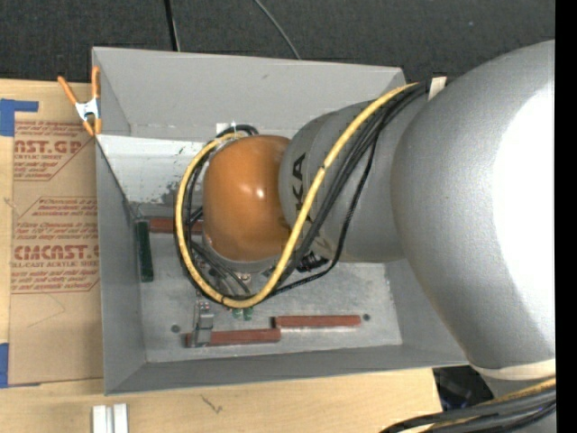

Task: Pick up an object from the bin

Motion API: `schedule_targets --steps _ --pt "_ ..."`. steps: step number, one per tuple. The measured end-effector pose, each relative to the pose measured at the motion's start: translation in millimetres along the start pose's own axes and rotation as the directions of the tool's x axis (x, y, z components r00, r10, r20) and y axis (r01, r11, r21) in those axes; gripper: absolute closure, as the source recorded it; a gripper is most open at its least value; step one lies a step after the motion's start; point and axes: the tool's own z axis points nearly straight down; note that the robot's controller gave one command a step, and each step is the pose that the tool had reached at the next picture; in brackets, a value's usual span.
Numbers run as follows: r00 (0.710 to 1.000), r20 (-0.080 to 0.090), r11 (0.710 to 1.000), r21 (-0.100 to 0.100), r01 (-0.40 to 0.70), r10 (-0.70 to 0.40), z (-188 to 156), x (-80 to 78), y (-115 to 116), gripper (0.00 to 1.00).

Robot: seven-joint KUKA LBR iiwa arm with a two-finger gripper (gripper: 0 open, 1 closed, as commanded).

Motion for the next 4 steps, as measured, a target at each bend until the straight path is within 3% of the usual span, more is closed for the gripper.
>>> schedule_targets --steps 1,2,3,4 --pt "1.0 0.0 1.0 0.0 0.0 0.0 0 0.0 0 0.0" --pt "0.996 0.005 0.996 -0.001 0.091 -0.091 37 3.4 -40 0.0" --pt "0.98 0.0 0.98 0.0 0.2 -0.2 72 13.5 -38 1.0" --pt "0.98 0.0 0.98 0.0 0.2 -0.2 72 13.5 -38 1.0"
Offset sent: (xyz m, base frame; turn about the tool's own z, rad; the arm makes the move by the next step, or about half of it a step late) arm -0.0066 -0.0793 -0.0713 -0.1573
